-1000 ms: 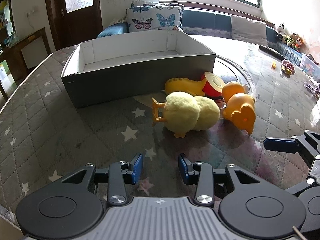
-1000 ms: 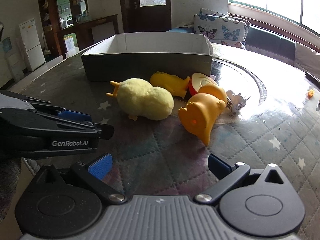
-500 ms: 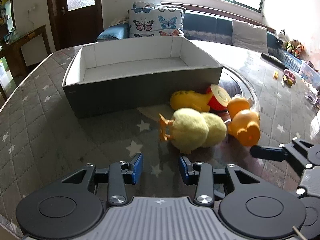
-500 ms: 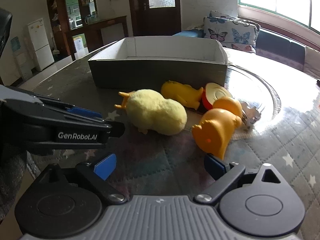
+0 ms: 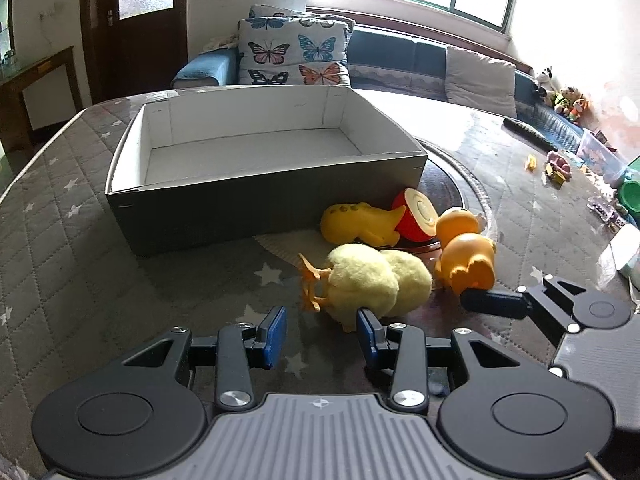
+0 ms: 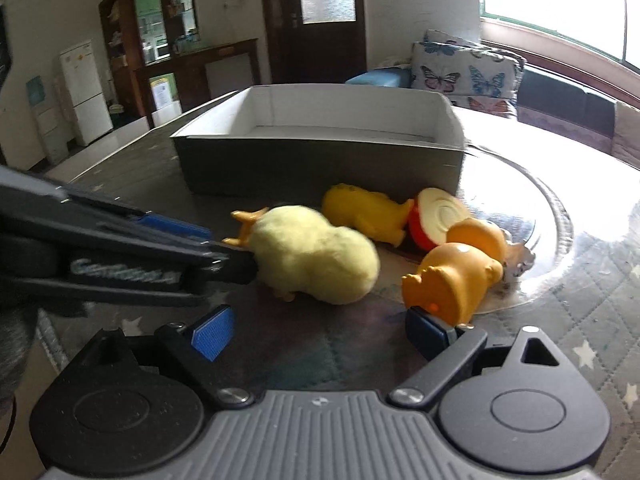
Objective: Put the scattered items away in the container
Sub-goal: 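Close the left tool fingers on the yellow chick plush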
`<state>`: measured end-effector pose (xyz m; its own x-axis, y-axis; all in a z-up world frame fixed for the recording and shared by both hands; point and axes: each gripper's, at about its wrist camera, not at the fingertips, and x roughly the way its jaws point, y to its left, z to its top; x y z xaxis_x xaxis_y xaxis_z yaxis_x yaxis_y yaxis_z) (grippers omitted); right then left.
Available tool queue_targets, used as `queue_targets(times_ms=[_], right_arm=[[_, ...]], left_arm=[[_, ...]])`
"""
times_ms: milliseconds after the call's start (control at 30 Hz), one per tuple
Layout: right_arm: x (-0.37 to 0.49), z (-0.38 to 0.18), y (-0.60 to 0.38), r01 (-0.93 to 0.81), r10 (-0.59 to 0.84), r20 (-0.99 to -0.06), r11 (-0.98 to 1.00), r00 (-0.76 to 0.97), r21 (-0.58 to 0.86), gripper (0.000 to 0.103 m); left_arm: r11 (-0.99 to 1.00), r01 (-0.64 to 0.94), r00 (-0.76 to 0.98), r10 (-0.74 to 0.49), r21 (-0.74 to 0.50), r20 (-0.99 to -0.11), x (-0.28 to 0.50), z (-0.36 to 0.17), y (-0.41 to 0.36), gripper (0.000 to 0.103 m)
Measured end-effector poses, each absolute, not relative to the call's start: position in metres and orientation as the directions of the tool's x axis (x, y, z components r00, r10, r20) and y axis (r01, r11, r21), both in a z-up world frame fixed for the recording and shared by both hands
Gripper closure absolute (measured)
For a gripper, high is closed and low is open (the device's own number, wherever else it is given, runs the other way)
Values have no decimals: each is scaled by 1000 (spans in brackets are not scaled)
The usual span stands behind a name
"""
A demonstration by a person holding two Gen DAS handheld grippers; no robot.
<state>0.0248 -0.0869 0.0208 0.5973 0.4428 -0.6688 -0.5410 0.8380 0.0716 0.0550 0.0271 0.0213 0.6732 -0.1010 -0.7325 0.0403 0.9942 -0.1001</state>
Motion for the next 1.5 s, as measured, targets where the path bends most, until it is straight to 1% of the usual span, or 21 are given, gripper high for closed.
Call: queue_targets(times_ms=[133, 333, 600, 867, 1067, 1333, 1433, 1500], right_arm=[[31, 21, -91, -535, 435, -669, 843, 603, 65, 9], [34, 19, -80, -591, 467, -660, 805, 588, 42, 9], [35, 19, -66, -640, 513, -647, 767, 564, 50, 9], [17, 27, -61, -709, 577, -627, 703, 523, 56, 9], [14, 32, -64, -690, 559, -620, 722, 550, 38, 9], [35, 32, -65, -644, 518, -626, 765, 583, 32, 14], [45, 30, -65, -640, 519, -629, 767, 579, 44, 20], [49, 29, -64, -639, 518, -633, 768, 576, 47, 27]], left_arm=[[992, 63, 676, -125, -112, -726, 54, 25, 26, 62], [989, 98, 680, -149, -112, -718, 58, 29, 21, 62], [992, 65, 667, -123, -107, -735, 67, 22, 31, 62], [992, 44, 675, -119, -121, -728, 67, 25, 44, 62], [987, 53, 685, -144, -149, -714, 67, 32, 49, 62], [984, 50, 679, -160, -173, -717, 80, 31, 53, 62], [980, 57, 671, -178, -190, -720, 86, 30, 57, 62], [978, 67, 667, -191, -198, -720, 90, 29, 58, 62]])
